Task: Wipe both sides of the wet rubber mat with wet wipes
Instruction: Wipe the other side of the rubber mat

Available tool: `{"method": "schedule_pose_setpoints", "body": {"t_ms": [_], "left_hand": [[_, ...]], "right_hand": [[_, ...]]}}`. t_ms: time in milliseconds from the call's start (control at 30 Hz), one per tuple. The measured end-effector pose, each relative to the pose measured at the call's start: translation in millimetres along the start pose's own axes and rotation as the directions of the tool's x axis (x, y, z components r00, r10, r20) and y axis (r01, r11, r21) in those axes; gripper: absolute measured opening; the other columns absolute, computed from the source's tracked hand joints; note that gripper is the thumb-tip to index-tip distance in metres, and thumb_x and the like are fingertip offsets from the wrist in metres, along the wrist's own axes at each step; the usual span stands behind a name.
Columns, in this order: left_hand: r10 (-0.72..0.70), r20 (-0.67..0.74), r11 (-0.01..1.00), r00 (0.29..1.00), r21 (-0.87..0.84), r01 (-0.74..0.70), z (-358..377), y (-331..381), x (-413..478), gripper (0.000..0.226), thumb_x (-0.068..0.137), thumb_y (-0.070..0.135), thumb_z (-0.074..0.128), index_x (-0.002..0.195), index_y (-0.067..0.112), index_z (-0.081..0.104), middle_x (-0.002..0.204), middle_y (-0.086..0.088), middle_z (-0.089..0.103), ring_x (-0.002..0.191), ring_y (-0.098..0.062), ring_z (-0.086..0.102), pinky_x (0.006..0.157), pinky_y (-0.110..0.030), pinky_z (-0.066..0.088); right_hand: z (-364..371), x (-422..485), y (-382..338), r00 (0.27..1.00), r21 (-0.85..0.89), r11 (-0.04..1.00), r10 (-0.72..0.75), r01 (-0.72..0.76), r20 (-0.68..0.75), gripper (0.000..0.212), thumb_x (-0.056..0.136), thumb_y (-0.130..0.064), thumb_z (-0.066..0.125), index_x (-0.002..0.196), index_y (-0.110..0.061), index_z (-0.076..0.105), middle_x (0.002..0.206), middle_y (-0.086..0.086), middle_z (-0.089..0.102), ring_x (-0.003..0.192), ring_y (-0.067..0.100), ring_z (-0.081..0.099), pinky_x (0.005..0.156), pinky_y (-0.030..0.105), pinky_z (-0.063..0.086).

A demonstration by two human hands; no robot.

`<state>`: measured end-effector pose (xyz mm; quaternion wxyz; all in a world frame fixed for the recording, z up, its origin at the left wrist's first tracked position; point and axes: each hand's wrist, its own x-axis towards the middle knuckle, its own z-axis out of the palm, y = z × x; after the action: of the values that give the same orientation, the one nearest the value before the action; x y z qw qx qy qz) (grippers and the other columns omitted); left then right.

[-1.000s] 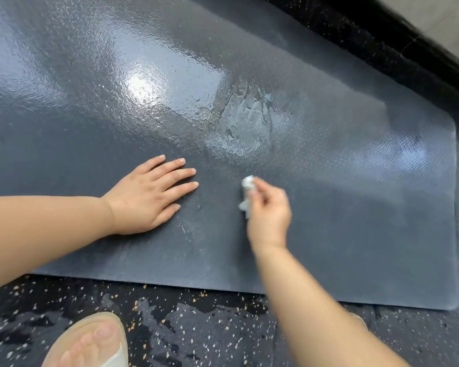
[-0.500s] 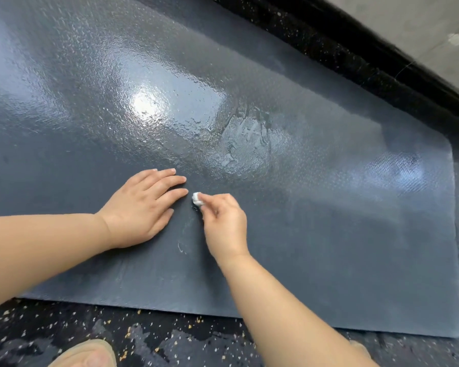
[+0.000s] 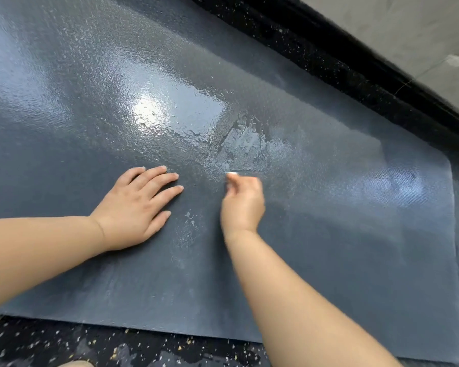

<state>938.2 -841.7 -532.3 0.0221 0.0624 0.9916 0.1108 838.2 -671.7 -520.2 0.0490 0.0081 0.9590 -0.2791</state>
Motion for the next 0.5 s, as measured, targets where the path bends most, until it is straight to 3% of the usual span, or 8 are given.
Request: {"method": "schedule_pose_setpoints", "body": {"t_ms": [67, 133, 233, 333, 400, 500], "left_hand": [[-0.007, -0.007, 1.000, 1.000, -0.005, 0.007, 0, 0, 0, 0.055, 0.085, 0.039, 0.034, 0.120, 0.009, 0.065, 0.127, -0.013, 0.060, 0.118, -0.035, 0.056, 0.099, -0.049, 0.036], [-0.006, -0.019, 1.000, 1.000, -0.013, 0.005, 1, 0, 0, 0.055, 0.085, 0.039, 0.035, 0.120, 0.009, 0.065, 0.127, -0.013, 0.060, 0.117, -0.035, 0.056, 0.099, -0.049, 0.035], [-0.012, -0.034, 1.000, 0.999, -0.029, 0.011, 0, -1, 0, 0.053, 0.086, 0.038, 0.036, 0.117, 0.009, 0.067, 0.125, -0.012, 0.061, 0.116, -0.034, 0.057, 0.099, -0.047, 0.034], [-0.028, -0.041, 0.999, 0.999, -0.033, 0.027, -3, -2, 6, 0.052, 0.085, 0.038, 0.036, 0.114, 0.009, 0.068, 0.123, -0.013, 0.062, 0.113, -0.035, 0.059, 0.095, -0.043, 0.031], [-0.052, -0.023, 0.998, 0.998, -0.023, 0.051, -6, -1, 14, 0.053, 0.085, 0.038, 0.035, 0.115, 0.008, 0.067, 0.124, -0.014, 0.061, 0.114, -0.035, 0.058, 0.094, -0.043, 0.035], [-0.085, 0.011, 0.996, 0.996, -0.007, 0.085, -8, 0, 24, 0.056, 0.084, 0.039, 0.034, 0.117, 0.008, 0.066, 0.124, -0.014, 0.061, 0.116, -0.036, 0.057, 0.095, -0.047, 0.042]], "right_hand": [[11, -32, -16, 0.962, 0.057, 0.979, -0.201, 0.194, 0.183, 0.021, 0.090, -0.012, 0.057, 0.103, -0.018, 0.072, 0.096, 0.009, 0.062, 0.091, 0.025, 0.058, 0.086, 0.030, 0.043], [10, -37, -19, 0.923, 0.185, 0.956, -0.271, 0.227, 0.273, 0.018, 0.089, -0.012, 0.060, 0.102, -0.015, 0.072, 0.092, 0.009, 0.064, 0.089, 0.021, 0.061, 0.086, 0.023, 0.044], [-12, 9, -8, 0.988, 0.333, 0.943, -0.065, 0.014, 0.140, 0.018, 0.089, -0.013, 0.061, 0.105, -0.012, 0.070, 0.087, 0.015, 0.065, 0.069, 0.012, 0.063, 0.075, 0.020, 0.048], [-45, 73, 18, 0.967, 0.413, 0.890, 0.242, -0.190, -0.075, 0.024, 0.093, -0.006, 0.053, 0.114, -0.006, 0.063, 0.109, 0.017, 0.060, 0.045, 0.000, 0.051, 0.048, 0.009, 0.040], [-56, 99, 31, 0.923, 0.406, 0.870, 0.360, -0.280, -0.134, 0.022, 0.094, -0.006, 0.050, 0.113, -0.008, 0.062, 0.118, 0.011, 0.054, 0.059, 0.010, 0.055, 0.047, 0.010, 0.041], [-45, 109, 36, 0.909, 0.229, 0.902, 0.400, -0.367, -0.116, 0.022, 0.096, -0.010, 0.047, 0.111, -0.011, 0.064, 0.122, 0.010, 0.056, 0.093, 0.021, 0.059, 0.074, 0.014, 0.037]]}}
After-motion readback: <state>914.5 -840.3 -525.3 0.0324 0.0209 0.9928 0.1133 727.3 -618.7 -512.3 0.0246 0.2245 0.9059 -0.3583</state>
